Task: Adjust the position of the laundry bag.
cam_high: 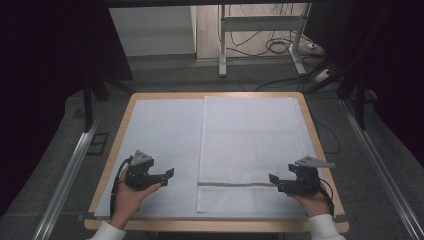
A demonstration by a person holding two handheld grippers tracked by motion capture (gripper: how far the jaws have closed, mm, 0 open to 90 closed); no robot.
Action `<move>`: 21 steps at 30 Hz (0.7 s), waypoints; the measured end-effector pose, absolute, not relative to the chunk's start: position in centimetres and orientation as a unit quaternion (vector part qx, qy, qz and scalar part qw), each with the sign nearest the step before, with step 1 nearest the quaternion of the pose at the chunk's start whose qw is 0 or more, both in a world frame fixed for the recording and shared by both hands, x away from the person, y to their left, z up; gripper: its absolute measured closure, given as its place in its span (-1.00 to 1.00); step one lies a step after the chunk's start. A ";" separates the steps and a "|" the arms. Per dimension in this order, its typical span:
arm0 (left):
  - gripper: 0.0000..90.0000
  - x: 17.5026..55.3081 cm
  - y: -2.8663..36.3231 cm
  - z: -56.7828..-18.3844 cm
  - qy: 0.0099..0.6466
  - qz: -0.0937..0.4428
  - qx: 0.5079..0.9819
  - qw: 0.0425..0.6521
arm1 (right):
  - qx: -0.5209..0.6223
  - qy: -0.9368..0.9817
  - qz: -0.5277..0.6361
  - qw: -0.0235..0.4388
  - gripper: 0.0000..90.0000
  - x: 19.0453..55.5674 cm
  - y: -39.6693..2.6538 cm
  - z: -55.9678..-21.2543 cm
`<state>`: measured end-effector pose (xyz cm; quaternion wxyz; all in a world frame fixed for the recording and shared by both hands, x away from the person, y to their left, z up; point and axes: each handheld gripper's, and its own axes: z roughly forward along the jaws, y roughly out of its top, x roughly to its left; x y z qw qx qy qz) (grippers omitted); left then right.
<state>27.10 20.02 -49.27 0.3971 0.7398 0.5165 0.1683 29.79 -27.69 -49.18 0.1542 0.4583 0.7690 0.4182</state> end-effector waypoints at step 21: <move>-0.62 27.0 19.4 -48.4 0.534 0.173 0.733 0.384 | 0.447 0.772 0.418 0.174 -0.70 29.7 -28.5 -48.8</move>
